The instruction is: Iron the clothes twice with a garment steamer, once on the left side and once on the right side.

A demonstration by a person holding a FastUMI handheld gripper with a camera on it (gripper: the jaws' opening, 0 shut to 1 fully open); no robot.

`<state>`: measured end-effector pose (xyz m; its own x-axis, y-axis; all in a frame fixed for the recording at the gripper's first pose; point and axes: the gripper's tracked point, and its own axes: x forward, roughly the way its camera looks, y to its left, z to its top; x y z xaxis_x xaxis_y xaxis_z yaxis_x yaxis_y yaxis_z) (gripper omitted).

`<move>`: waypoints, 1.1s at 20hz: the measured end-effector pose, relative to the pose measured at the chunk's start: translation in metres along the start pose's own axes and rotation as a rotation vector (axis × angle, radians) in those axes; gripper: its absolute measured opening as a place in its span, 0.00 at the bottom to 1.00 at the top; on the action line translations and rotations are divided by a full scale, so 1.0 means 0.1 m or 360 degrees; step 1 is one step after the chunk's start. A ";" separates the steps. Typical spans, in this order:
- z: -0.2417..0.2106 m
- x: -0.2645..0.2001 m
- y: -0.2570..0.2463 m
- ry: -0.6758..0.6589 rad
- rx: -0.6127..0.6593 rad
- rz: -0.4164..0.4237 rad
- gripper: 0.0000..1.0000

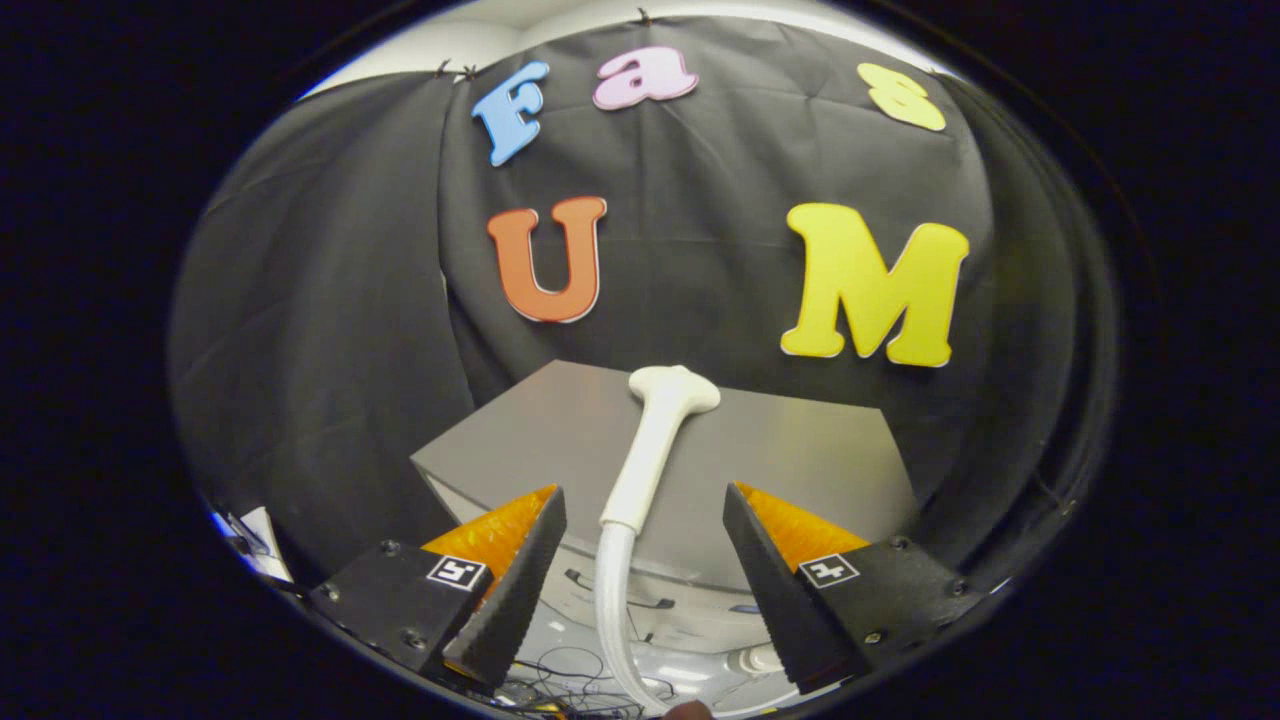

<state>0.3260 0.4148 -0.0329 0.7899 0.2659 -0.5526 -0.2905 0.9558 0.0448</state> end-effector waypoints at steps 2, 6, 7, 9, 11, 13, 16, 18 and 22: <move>0.03 0.33 0.01 0.0096 0.0006 -0.0024 0.98; 0.03 0.79 -0.04 0.0213 0.0061 -0.0080 0.96; 0.04 0.88 -0.04 0.0223 0.0052 -0.0092 0.95; 0.03 1.00 -0.04 0.0245 0.0054 -0.0124 0.93; 0.00 1.14 -0.08 0.0274 0.0062 -0.0166 0.86; -0.07 1.20 -0.11 0.0306 0.0078 -0.0210 0.77; -0.13 1.31 -0.08 0.0329 0.0185 -0.0186 0.57; -0.09 1.31 -0.09 0.0305 0.0188 -0.0191 0.45; -0.09 1.20 0.01 0.0271 0.0287 -0.0098 0.38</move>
<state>0.4153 0.4469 -0.1064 0.6965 0.1960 -0.6903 -0.1314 0.9806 0.1458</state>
